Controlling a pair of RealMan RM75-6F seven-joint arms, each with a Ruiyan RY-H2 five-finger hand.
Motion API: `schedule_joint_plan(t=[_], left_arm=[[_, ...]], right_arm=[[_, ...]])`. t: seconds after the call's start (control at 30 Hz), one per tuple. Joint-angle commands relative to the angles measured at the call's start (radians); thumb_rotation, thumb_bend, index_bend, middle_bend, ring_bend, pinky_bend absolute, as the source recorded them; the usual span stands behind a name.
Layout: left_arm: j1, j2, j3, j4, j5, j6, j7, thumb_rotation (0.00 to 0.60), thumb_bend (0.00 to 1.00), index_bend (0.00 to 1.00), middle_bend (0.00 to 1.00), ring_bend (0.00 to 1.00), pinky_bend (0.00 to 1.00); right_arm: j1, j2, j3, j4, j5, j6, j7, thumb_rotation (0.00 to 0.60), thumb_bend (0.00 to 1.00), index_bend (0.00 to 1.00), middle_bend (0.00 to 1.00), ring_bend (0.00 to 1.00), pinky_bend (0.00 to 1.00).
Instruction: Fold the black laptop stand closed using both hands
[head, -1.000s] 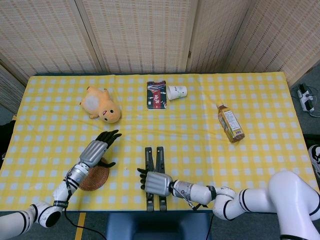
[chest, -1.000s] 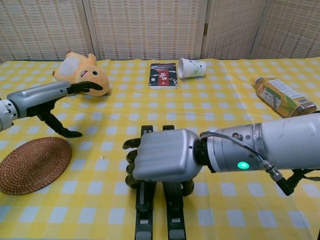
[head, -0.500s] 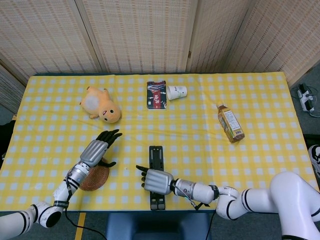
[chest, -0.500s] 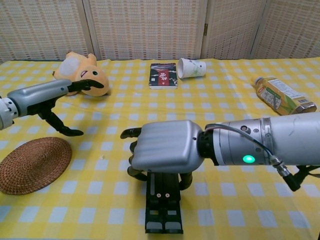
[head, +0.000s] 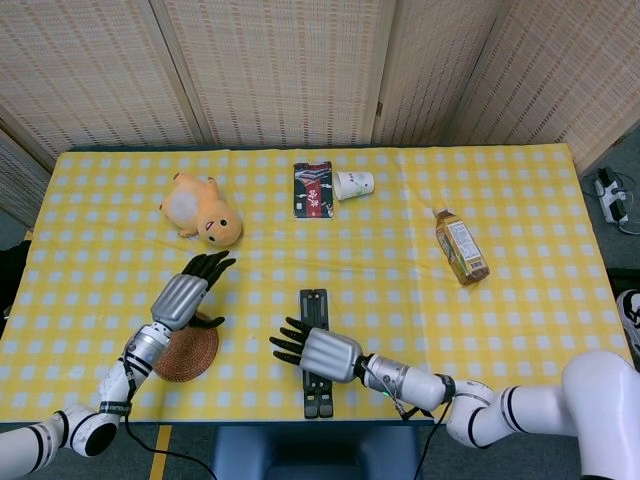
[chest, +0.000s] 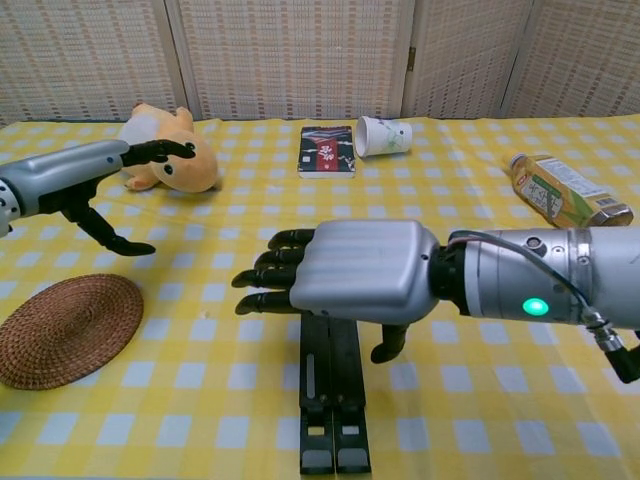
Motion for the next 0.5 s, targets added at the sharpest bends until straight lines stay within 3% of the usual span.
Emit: schedule_joint_plan(t=[0.03, 0.27, 0.5], left_arm=[[0.018, 0.02, -0.008, -0.018, -0.015, 0.033, 0.035, 0.6, 0.24, 0.02, 0.0, 0.0, 0.0], [0.08, 0.092, -0.031, -0.064, -0.064, 0.144, 0.154, 0.6, 0.26, 0.07, 0.0, 0.0, 0.0], [0.168, 0.155, -0.03, -0.097, -0.099, 0.261, 0.217, 0.6, 0.26, 0.09, 0.0, 0.0, 0.0]], right_arm=[[-0.065, 0.061, 0.002, -0.047, 0.022, 0.092, -0.006, 0.6, 0.15, 0.0, 0.0, 0.03, 0.0], [-0.247, 0.223, -0.006, -0.159, 0.097, 0.319, 0.087, 0.6, 0.15, 0.0, 0.0, 0.06, 0.0], [-0.426, 0.319, -0.025, -0.164, 0.116, 0.53, 0.239, 0.6, 0.15, 0.0, 0.01, 0.08, 0.0]])
